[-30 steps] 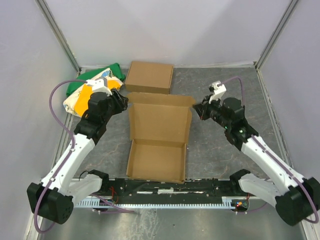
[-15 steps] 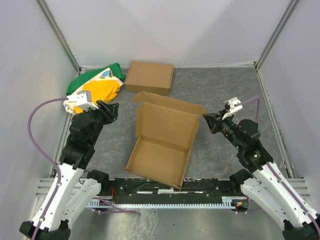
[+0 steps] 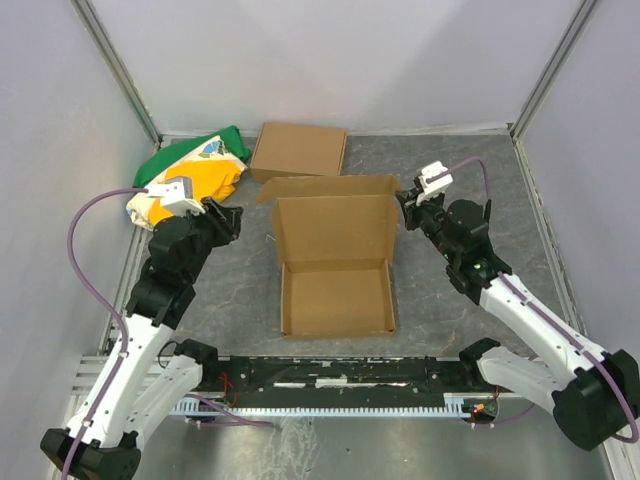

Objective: Fold the paper box

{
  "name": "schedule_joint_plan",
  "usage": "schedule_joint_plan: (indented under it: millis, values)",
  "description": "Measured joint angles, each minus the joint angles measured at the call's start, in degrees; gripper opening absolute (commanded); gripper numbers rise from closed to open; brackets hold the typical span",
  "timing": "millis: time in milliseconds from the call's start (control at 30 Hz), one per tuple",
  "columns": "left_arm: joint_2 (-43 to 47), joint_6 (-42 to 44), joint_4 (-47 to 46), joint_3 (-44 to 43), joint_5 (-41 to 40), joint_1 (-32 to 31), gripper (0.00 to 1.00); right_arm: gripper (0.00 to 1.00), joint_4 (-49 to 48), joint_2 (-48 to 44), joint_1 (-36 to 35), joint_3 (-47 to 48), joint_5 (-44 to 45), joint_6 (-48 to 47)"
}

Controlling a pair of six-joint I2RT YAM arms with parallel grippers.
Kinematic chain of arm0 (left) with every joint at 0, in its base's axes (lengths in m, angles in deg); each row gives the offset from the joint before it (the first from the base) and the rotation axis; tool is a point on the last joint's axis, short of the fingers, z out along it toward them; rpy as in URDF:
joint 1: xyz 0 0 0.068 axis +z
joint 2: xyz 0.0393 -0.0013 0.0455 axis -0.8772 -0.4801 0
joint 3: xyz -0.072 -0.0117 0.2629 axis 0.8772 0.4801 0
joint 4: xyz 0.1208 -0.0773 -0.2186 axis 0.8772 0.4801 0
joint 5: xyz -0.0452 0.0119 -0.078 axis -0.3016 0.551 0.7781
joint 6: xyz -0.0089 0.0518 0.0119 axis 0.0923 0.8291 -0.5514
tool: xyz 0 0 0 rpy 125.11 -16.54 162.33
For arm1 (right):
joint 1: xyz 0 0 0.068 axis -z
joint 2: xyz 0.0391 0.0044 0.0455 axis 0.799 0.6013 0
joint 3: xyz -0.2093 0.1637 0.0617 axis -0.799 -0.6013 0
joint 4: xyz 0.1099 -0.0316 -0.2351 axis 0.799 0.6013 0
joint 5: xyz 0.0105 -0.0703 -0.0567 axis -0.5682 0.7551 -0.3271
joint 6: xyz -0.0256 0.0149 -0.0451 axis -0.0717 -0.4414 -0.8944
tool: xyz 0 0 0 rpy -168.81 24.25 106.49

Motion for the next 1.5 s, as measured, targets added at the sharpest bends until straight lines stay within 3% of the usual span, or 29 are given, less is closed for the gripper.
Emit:
schedule_joint_plan:
  millis: [300, 500, 633, 800, 1067, 1500]
  values:
    - [-6.5, 1.5, -3.5, -3.0, 3.1, 0.0, 0.50, 0.07, -11.1, 2.6, -0.3, 0.2, -0.8, -4.4]
    - [-8.4, 1.7, -5.2, -5.2, 4.5, -0.1, 0.50, 0.08, -13.0, 3.0, -0.3, 1.7, -1.5, -5.4]
    - [-8.4, 1.6, -6.6, -5.5, 6.8, -0.6, 0.48, 0.09, -13.5, -0.2, -0.4, -2.3, -2.0, -3.6]
    - [-6.4, 1.6, -7.1, -3.3, 8.4, -1.9, 0.47, 0.09, -9.0, -10.3, -0.8, -8.6, -2.1, -0.2]
    - [-2.3, 1.5, -6.4, 0.0, 8.8, -2.3, 0.48, 0.10, 1.1, -25.0, -1.1, -11.0, -0.5, 4.2]
    - [-1.2, -1.9, -5.5, 10.7, 8.7, -6.5, 0.45, 0.08, 3.6, -19.9, -1.1, -10.8, -1.7, 6.6]
